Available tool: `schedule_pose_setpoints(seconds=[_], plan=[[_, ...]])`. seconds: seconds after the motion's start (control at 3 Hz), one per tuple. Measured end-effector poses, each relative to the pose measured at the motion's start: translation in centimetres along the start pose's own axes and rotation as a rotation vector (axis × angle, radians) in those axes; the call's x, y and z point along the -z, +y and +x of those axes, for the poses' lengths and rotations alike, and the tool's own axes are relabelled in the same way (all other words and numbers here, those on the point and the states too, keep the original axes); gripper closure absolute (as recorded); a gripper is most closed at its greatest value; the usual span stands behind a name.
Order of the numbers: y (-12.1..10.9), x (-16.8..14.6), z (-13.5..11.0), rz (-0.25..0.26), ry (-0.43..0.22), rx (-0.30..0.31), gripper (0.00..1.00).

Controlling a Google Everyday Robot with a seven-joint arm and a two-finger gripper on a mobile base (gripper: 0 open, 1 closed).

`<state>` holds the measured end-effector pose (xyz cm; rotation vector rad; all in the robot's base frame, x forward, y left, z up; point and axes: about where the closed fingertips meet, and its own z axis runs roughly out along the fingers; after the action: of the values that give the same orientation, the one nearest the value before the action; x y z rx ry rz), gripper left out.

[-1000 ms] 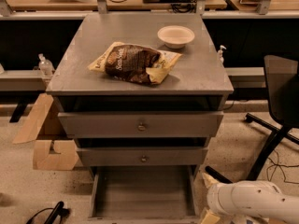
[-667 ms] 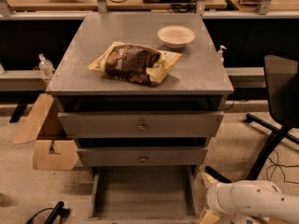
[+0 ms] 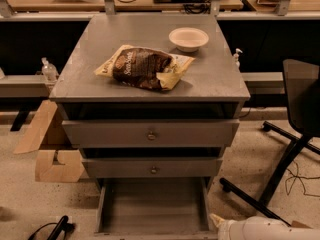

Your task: Close bottom drawer

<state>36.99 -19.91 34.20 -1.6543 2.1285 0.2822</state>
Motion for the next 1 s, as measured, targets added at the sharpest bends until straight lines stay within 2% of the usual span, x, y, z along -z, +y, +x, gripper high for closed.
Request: schedule_pose_setpoints(seconds=[0.33, 0.67, 1.0], plan=[[3.0, -5.6, 2.7, -0.042, -0.035, 0.005, 0.40], [5.8, -11.7, 4.3, -0.099, -0.071, 0.035, 0.64], [7.8, -15.6, 5.1, -0.141, -0.094, 0.052, 0.87]])
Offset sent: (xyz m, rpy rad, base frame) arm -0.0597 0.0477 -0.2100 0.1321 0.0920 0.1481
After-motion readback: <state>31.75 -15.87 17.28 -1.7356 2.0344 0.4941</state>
